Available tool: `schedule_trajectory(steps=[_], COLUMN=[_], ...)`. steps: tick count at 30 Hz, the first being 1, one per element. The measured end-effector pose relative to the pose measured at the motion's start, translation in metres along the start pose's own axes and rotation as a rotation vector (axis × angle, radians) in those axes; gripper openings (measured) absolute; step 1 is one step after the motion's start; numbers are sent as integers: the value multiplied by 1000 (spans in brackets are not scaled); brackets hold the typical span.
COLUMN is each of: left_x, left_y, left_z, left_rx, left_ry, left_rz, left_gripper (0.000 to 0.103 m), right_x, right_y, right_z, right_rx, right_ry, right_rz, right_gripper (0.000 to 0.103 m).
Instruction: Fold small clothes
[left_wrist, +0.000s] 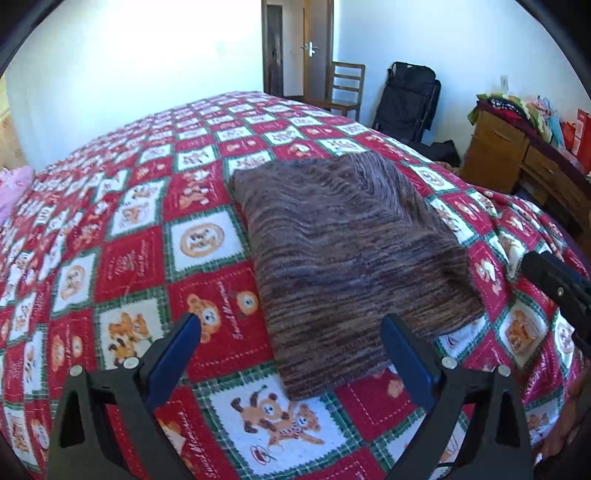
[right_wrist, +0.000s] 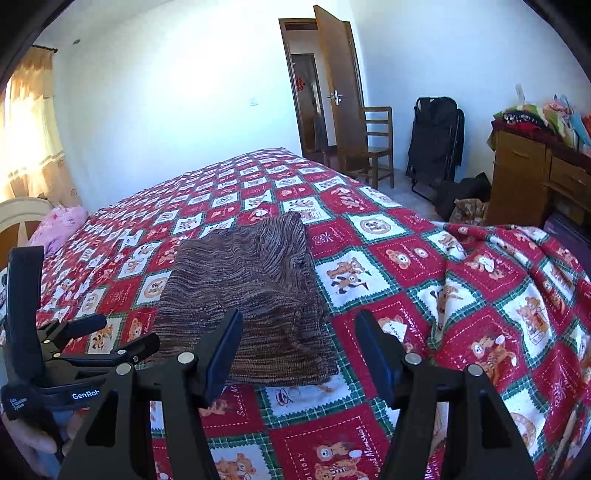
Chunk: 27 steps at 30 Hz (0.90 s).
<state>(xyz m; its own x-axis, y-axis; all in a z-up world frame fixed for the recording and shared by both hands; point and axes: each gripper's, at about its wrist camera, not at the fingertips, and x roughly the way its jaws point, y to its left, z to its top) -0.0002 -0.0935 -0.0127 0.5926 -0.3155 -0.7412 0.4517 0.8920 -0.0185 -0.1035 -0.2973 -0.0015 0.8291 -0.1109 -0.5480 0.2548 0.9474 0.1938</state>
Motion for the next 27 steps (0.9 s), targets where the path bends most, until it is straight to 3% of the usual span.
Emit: schedule_trajectory(steps=[9,11,15,18,21,25,27], left_x=[10,13,36,61,77,101,102], left_y=[6,8,14,24,33,37,35], left_z=[11,20,39,50,55,53,53], left_rx=[-41,-58,-102,-186,-273,-321,-308], left_ry=[29,20,58,109,107,141,115], left_rz=[-14,-34,-90,-119,-157,-163,-146], left_gripper=[100,100,100,100,100,100,100], right_x=[12,23,54,87,115,157,170], right_y=[-15,-14,-17,-19,-17,-18,-19], right_z=[5,12,31,47,55,49,41], right_rx=[83,77,89,115,92,101,120], right_ry=[27,53,106,151,183,266,275], right_rz=[103,138,163,200,186,179,184], right_gripper=[65,72,73,73,73,73,73])
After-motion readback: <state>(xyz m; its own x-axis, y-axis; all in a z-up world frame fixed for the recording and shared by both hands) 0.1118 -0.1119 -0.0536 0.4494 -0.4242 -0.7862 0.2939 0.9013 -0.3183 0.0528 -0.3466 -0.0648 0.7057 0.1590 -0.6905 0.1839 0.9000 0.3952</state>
